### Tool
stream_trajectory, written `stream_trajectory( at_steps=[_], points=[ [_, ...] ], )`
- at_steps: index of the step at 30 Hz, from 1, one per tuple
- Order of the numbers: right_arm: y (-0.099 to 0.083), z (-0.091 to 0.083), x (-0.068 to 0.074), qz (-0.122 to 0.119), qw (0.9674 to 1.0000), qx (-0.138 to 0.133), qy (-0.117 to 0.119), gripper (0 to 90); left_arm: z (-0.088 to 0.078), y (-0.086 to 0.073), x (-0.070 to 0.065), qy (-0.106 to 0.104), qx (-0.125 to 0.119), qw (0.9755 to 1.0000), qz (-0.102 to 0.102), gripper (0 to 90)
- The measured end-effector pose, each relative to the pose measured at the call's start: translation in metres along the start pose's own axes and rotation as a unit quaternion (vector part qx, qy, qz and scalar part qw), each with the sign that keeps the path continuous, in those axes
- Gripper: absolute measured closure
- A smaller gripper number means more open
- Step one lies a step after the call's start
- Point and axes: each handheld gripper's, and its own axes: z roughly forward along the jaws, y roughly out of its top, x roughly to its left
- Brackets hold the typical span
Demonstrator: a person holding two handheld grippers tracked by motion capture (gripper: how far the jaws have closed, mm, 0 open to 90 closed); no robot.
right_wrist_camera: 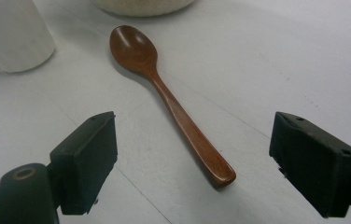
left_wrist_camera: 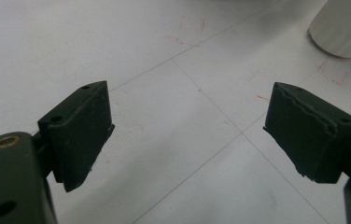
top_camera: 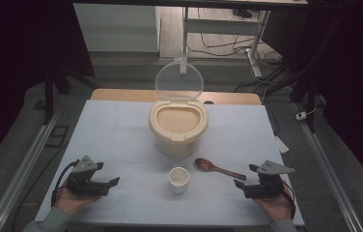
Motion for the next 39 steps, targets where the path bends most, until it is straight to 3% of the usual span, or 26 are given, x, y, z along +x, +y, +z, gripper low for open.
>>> stream_trajectory(
  at_steps=[7,25,34,39],
  points=[
    [0.002,-0.002,0.002,-0.003,1.0000,-0.006,0.004,18.1,0.000,0.001,0.000,-0.001,0.002,1.0000,0.003,14.7],
    [0.007,0.000,0.006,-0.013,0.9997,0.016,0.014,21.4,0.002,0.000,0.001,-0.002,0.007,1.0000,0.003,15.1],
    [0.034,-0.005,0.005,-0.035,0.9979,0.051,0.020,23.4,0.003,-0.001,0.003,-0.004,0.011,0.9999,-0.002,15.3],
    [0.051,-0.001,0.002,-0.057,0.9926,0.103,0.029,23.5,0.005,-0.001,0.003,-0.005,0.014,0.9999,-0.003,15.5]
  ],
)
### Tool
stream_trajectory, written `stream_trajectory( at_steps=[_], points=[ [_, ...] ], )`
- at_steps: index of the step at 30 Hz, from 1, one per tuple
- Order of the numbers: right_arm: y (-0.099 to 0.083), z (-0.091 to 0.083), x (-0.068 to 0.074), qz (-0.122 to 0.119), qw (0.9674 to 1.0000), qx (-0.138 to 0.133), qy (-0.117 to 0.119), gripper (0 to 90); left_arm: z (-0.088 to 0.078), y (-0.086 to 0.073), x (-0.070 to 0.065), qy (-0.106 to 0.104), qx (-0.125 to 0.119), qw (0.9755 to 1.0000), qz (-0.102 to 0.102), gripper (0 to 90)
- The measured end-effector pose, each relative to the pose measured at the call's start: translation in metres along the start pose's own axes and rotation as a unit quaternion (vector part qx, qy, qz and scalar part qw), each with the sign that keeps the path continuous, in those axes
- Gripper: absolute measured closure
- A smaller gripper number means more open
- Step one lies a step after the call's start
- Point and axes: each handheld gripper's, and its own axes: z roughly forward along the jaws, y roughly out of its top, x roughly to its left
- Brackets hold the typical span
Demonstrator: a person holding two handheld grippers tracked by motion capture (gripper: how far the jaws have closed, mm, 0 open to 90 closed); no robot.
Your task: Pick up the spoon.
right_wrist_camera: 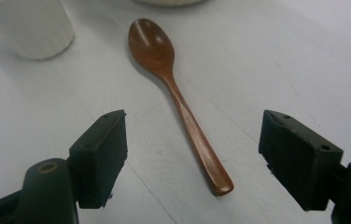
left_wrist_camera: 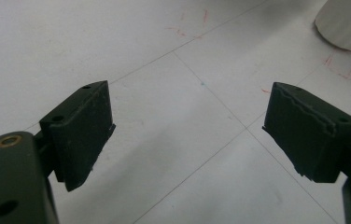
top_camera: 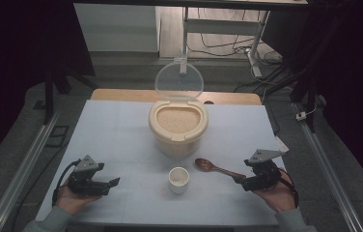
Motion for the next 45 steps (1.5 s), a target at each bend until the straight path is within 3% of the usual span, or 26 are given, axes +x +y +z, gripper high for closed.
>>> stream_trajectory(
  at_steps=[6,13,15,17,19,24,26,27,28,45],
  points=[
    [0.021,0.004,-0.006,-0.007,0.9994,0.032,0.014,23.4,0.001,-0.003,0.002,0.000,0.002,0.9999,-0.011,15.6],
    [0.043,0.016,-0.009,-0.032,0.9963,0.075,0.025,23.3,0.002,-0.002,0.002,0.001,0.004,0.9999,-0.009,15.7],
    [0.048,0.021,-0.009,-0.038,0.9950,0.088,0.027,23.8,0.002,-0.002,0.003,0.001,0.004,1.0000,-0.009,15.7],
    [0.054,0.029,-0.008,-0.046,0.9911,0.122,0.027,24.2,0.002,-0.002,0.002,0.001,0.004,1.0000,-0.008,15.8],
    [0.056,0.036,-0.008,-0.053,0.9885,0.138,0.031,25.0,0.003,-0.002,0.002,0.001,0.005,1.0000,-0.007,15.8],
    [0.053,0.049,-0.009,-0.058,0.9854,0.153,0.048,27.6,0.002,-0.003,0.002,0.000,0.005,1.0000,-0.005,16.1],
    [0.052,0.051,-0.009,-0.059,0.9842,0.160,0.047,27.9,0.002,-0.003,0.002,0.001,0.005,1.0000,-0.004,16.1],
    [0.049,0.054,-0.011,-0.065,0.9814,0.175,0.043,28.9,0.002,-0.003,0.002,0.001,0.005,1.0000,-0.005,16.1],
    [0.049,0.054,-0.011,-0.065,0.9814,0.175,0.043,28.9,0.002,-0.004,0.002,0.001,0.005,1.0000,-0.005,16.1],
    [0.031,0.070,-0.021,-0.067,0.9688,0.233,0.050,51.3,0.003,-0.005,0.002,-0.001,0.010,0.9999,-0.002,16.1]
  ],
)
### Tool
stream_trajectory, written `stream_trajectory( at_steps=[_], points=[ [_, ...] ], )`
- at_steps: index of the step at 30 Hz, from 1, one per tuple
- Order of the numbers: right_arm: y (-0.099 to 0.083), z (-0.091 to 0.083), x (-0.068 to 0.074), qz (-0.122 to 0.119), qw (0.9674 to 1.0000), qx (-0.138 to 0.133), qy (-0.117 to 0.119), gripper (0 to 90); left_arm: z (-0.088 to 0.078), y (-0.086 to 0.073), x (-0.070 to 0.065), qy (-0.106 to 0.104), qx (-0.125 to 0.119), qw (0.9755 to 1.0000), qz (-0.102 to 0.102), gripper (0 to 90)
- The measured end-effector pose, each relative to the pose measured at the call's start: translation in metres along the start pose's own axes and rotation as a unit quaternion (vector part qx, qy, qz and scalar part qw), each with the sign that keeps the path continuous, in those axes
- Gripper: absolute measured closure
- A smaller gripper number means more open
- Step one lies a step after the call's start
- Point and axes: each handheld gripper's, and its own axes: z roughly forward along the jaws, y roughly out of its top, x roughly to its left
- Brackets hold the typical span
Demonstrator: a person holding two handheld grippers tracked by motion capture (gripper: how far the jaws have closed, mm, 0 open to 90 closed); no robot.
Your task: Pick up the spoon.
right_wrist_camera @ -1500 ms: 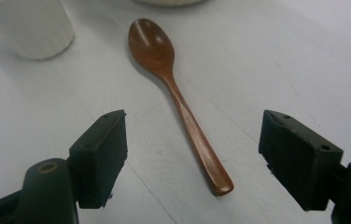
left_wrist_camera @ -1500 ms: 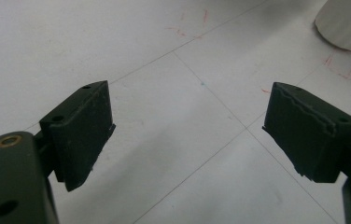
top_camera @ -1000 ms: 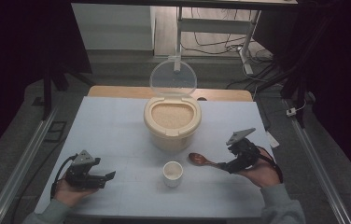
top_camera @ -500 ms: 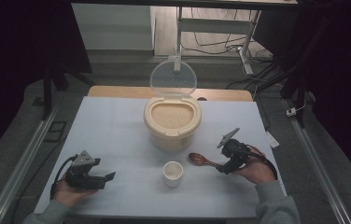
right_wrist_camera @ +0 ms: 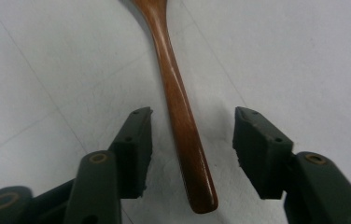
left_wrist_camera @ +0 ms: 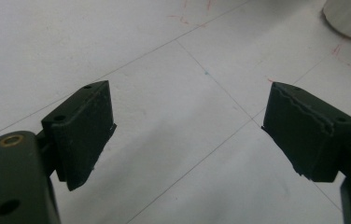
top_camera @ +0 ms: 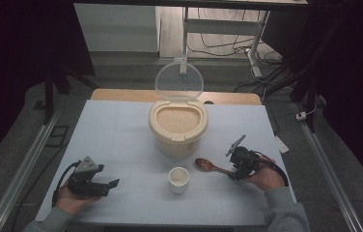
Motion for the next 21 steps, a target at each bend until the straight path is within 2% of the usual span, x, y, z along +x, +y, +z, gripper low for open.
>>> stream_trajectory(
  at_steps=[7,8,14,16,19,21],
  points=[
    [0.0000,0.0034,0.0001,-0.006,0.9999,0.010,0.007,60.6,0.0004,-0.0005,0.0003,-0.001,0.002,1.0000,0.001,16.1],
    [0.0003,0.0031,0.0007,-0.011,0.9999,0.009,0.006,64.5,0.0005,-0.0005,0.0003,-0.001,0.002,1.0000,0.001,16.2],
    [0.0021,0.0042,0.0013,-0.020,0.9997,0.010,0.009,69.6,0.0009,-0.0006,0.0002,0.000,0.004,1.0000,0.002,16.1],
    [0.0046,0.0050,0.0009,-0.036,0.9991,0.018,0.009,72.2,0.0014,-0.0005,0.0003,0.000,0.004,1.0000,0.000,16.1],
    [0.0068,0.0054,0.0021,-0.041,0.9988,0.024,0.008,74.1,0.0024,-0.0004,-0.0005,0.000,0.006,1.0000,0.001,16.1],
    [0.0072,0.0055,0.0026,-0.054,0.9982,0.025,0.012,77.0,0.0025,-0.0006,-0.0008,-0.001,0.007,1.0000,0.002,16.1]
  ],
)
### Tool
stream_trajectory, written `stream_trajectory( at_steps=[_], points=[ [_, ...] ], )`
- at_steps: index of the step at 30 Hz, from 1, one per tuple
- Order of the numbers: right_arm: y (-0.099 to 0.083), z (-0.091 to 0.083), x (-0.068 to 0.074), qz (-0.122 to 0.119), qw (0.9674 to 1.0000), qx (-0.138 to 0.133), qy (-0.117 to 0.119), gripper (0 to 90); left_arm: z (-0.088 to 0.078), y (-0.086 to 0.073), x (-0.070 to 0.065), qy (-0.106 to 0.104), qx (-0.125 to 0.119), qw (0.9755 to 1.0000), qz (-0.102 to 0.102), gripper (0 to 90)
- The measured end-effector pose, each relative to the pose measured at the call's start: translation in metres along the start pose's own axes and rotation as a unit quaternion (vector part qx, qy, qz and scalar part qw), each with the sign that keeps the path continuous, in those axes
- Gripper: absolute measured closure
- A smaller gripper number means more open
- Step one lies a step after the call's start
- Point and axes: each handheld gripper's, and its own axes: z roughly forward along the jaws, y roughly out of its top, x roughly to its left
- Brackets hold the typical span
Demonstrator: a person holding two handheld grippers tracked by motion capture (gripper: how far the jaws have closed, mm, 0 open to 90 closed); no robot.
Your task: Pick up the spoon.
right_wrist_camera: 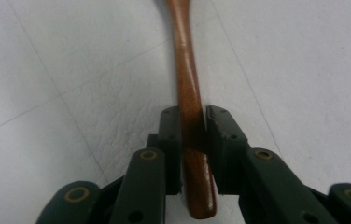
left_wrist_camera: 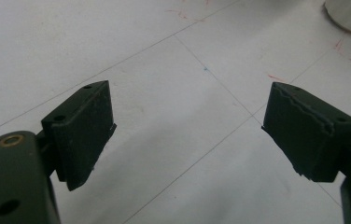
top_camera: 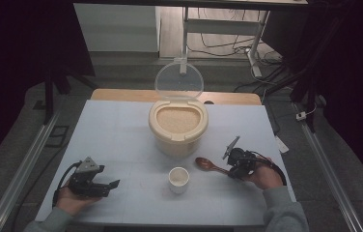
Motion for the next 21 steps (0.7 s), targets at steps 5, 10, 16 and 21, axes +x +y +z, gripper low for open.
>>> stream_trajectory(
  at_steps=[5,10,16,21],
  points=[
    [0.000,0.000,0.002,-0.009,0.9999,0.000,-0.005,77.6,0.000,0.000,0.000,-0.001,0.001,1.0000,0.000,16.1],
    [0.000,-0.001,0.005,-0.023,0.9996,-0.002,-0.016,77.8,0.000,-0.001,0.001,0.000,0.000,1.0000,0.000,16.1],
    [-0.003,-0.007,0.007,-0.028,0.9993,-0.015,-0.018,77.8,-0.001,-0.001,0.002,0.000,-0.001,1.0000,-0.002,16.1],
    [-0.009,-0.021,0.011,-0.030,0.9983,-0.049,-0.014,77.8,0.000,-0.002,0.003,0.002,0.000,1.0000,-0.003,16.1]
  ],
)
